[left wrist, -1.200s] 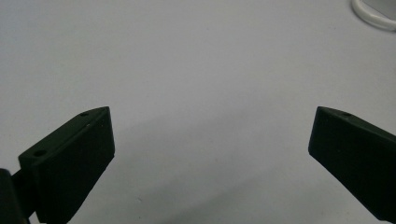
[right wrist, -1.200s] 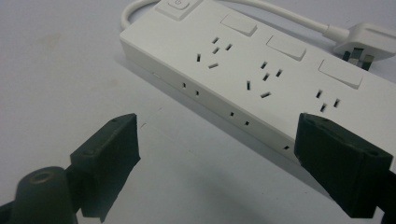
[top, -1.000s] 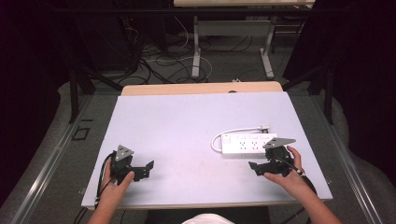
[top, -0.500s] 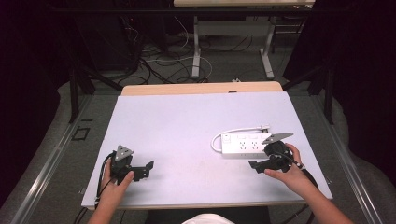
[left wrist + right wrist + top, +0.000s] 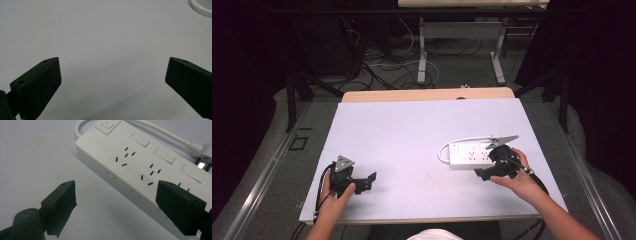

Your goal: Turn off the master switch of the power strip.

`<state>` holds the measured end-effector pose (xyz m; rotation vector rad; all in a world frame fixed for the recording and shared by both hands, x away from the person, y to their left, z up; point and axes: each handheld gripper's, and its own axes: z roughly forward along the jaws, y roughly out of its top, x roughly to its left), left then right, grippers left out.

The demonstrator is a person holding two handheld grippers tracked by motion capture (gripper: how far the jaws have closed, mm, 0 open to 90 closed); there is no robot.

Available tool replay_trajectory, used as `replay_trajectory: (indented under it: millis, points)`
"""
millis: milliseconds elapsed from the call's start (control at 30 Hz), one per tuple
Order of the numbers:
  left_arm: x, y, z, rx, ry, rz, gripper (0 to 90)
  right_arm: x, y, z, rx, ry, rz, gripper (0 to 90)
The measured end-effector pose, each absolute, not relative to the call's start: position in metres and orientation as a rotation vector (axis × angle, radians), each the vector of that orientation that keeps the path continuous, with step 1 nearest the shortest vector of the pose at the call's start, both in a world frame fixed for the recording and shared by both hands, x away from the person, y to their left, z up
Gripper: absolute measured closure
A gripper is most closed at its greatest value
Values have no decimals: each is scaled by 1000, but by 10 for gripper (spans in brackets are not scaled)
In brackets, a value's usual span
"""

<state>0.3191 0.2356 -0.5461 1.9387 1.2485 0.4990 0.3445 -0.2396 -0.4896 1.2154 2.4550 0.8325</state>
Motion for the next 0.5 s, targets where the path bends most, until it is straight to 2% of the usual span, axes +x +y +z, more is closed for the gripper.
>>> replay_trajectory:
  millis: [500]
  points:
    - [319,236,-546,1932,1256,492,3,358,-211,-477,1143,2482,789,250]
